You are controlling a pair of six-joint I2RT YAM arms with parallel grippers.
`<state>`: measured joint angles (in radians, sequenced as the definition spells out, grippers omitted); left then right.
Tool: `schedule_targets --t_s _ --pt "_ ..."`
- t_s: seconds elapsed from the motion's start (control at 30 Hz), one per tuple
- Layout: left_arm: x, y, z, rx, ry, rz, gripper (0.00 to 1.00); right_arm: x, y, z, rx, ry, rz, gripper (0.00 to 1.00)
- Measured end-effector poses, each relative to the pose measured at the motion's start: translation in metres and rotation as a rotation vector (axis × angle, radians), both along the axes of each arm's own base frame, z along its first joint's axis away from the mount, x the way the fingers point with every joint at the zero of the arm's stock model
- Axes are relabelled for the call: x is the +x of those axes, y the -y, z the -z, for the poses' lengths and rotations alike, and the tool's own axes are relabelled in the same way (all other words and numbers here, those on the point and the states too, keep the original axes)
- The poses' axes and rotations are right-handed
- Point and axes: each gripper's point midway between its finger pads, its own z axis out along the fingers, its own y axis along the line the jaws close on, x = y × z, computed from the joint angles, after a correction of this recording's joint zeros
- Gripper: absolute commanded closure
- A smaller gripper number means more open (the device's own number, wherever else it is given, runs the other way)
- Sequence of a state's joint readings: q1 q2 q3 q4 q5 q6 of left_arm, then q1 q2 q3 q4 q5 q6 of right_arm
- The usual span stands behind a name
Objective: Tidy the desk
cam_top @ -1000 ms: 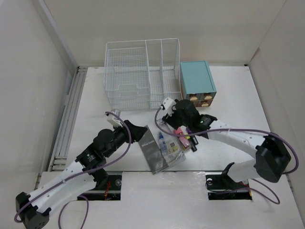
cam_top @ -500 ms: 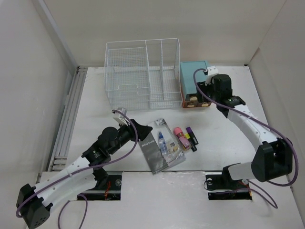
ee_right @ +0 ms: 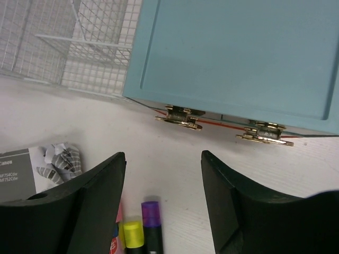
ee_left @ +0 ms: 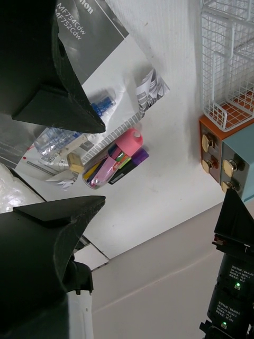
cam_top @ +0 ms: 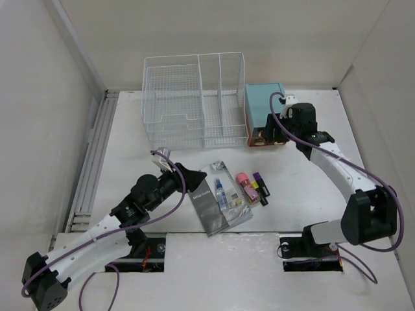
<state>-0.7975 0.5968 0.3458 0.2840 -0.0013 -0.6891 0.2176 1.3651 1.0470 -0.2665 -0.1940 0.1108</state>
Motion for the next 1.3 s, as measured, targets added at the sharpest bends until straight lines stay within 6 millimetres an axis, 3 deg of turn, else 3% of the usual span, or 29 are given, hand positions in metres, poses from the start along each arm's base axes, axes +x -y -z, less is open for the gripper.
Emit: schedule_targets --t_s 0.37,1.1,1.3 --pt "-0.001 -0.001 0.013 0.008 -0.010 0.000 0.53 0.004 -0.025 0.068 -0.046 -0.169 -0.034 0.37" --pt "-0.006 -0.002 0.008 -0.018 0.012 0.016 0.54 0.038 -0.006 0.051 -0.091 -0.060 0.132 0.40" --pt "-0.007 -0.003 0.005 -0.027 0.020 0.018 0.54 0.039 -0.006 0.051 -0.090 -0.057 0.147 0.65"
